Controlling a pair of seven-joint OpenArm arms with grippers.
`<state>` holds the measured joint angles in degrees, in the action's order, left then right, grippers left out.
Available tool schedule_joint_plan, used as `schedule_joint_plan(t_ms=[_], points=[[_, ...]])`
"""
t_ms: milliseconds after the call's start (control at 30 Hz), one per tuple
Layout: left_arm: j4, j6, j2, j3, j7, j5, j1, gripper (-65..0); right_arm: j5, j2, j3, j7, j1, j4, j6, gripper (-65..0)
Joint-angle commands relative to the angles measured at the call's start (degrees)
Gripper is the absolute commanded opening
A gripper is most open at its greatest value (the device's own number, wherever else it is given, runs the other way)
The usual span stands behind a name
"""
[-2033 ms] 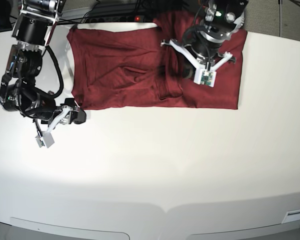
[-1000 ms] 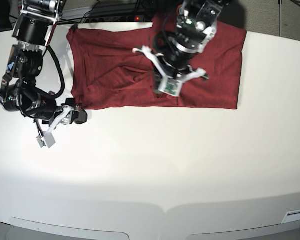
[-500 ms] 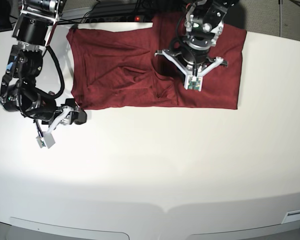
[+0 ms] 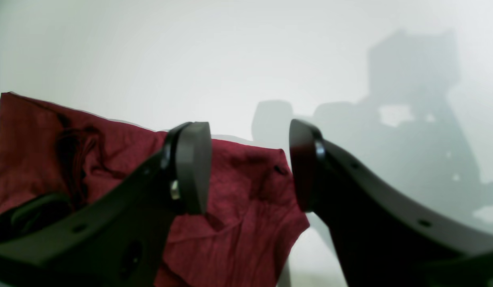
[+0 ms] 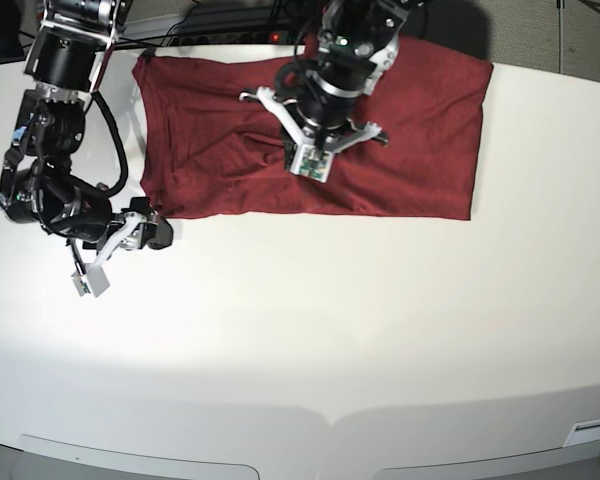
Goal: Fold the T-shirt properly
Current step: 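Pull the collar-edge fabric inward over the shirt with the left gripper, then move both grippers to opposite side edges of the red shirt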
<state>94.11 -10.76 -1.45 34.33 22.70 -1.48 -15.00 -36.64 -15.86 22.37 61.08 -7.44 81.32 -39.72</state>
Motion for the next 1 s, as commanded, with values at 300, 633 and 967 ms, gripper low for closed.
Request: schedule_joint_plan(t_ms=[300,633,967], points=[[1.2,-0.8,-0.2,1.0,-1.2,-1.4,8.5,-65.0,-2.6,-1.0,0.1,1.4,-0.9,0.9,-0.3,-33.5],[3.0,-9.8,8.5,0.9,1.2,-5.4,8.5,-65.0,-27.1,-9.3,0.1,18.3,-0.1,0.9,-0.3,-33.5],[3.0,-12.0,21.0,-2.2,-0.2,3.7,7.7,-65.0,-27.1,-13.8,0.1,18.9,9.8,0.9,-0.3,-33.5]])
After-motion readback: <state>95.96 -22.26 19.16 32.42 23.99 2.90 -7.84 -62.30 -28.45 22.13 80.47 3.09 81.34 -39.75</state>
